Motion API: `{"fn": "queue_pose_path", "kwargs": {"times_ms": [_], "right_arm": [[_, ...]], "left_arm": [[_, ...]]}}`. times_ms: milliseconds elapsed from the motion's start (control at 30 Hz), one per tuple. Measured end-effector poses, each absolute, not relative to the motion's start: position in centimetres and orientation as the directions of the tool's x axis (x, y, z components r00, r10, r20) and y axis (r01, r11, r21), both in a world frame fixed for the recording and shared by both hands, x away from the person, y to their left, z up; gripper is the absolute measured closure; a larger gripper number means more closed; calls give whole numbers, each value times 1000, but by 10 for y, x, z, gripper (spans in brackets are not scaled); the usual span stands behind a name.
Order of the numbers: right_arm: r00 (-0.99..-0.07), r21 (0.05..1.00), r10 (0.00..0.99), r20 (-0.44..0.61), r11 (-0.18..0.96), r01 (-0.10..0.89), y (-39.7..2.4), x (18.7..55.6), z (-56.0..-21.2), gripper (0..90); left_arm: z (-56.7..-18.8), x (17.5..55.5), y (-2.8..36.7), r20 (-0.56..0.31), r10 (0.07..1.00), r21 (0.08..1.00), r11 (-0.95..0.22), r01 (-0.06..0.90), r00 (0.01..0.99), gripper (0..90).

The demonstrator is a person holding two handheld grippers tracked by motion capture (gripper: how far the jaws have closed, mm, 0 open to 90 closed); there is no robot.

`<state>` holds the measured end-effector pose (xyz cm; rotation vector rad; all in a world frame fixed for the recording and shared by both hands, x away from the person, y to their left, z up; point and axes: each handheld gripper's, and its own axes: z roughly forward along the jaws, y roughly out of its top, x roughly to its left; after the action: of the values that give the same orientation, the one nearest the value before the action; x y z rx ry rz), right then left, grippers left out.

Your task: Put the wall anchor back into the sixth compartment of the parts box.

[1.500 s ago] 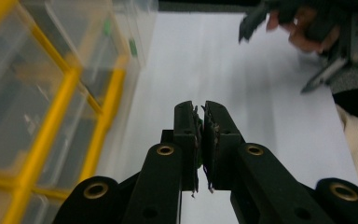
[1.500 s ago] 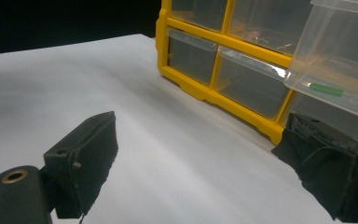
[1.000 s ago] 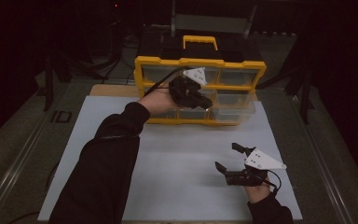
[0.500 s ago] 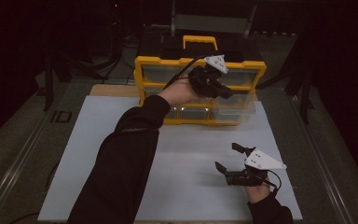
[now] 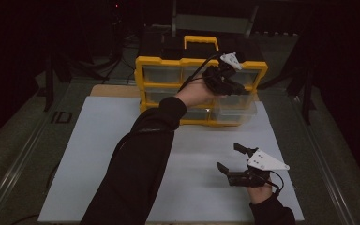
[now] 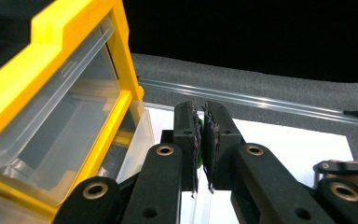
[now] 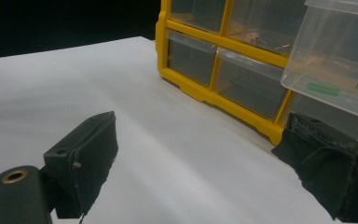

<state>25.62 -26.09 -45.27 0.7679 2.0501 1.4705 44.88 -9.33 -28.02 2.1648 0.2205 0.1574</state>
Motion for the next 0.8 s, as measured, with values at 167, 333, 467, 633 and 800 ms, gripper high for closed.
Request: {"fn": "queue_pose_path", "kwargs": {"times_ms": [167, 333, 467, 633, 800], "right_arm": [[-714, 955, 696, -71, 255, 153, -262, 257, -453, 107], [-714, 953, 696, -72, 259, 157, -263, 257, -453, 107], [-714, 953, 697, -71, 258, 157, -263, 257, -453, 107], [-714, 953, 697, -68, 257, 160, -263, 257, -453, 107], [-713, 954, 697, -74, 259, 154, -263, 257, -453, 107]], "left_arm": [[-291, 456, -96, 18, 245, 814, -567, 128, 969, 826], [-301, 460, -98, 15, 270, 801, -579, 150, 963, 825], [-305, 461, -98, 3, 269, 806, -571, 157, 963, 692], [-305, 461, -96, -2, 290, 803, -570, 174, 957, 414], [-307, 461, -91, -4, 315, 794, -576, 194, 949, 233]]}}
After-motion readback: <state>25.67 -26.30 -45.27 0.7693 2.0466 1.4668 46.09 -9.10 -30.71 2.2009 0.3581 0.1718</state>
